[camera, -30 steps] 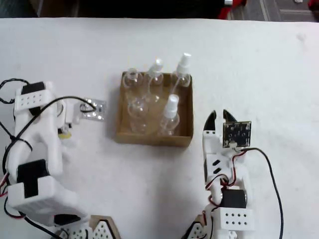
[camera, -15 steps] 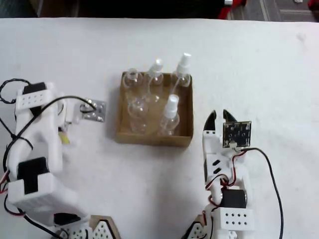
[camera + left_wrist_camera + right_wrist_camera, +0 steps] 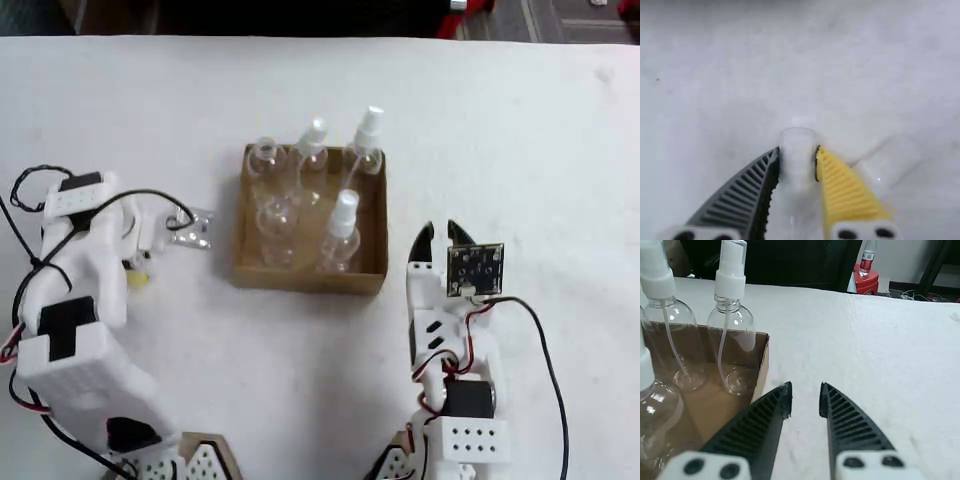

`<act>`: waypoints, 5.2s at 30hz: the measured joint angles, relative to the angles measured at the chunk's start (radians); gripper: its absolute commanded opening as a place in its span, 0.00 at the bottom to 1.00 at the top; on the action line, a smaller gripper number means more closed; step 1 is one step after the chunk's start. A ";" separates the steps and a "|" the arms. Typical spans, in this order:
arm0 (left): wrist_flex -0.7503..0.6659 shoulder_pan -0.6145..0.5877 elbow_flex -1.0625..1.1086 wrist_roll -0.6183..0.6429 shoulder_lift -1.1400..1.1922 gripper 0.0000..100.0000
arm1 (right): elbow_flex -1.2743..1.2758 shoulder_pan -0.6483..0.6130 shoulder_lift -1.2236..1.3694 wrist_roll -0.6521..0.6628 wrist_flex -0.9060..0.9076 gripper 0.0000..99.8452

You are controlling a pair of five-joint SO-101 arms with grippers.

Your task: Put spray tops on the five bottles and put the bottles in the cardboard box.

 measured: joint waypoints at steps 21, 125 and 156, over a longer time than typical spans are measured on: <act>0.296 0.133 -0.115 0.278 -0.382 0.02 | 0.000 0.000 0.000 0.008 0.000 0.08; -1.174 0.519 0.411 1.946 -0.845 0.02 | 0.000 0.018 0.000 0.008 0.000 0.07; -1.086 0.520 0.249 1.946 -0.743 0.02 | 0.000 0.018 0.000 0.008 0.000 0.07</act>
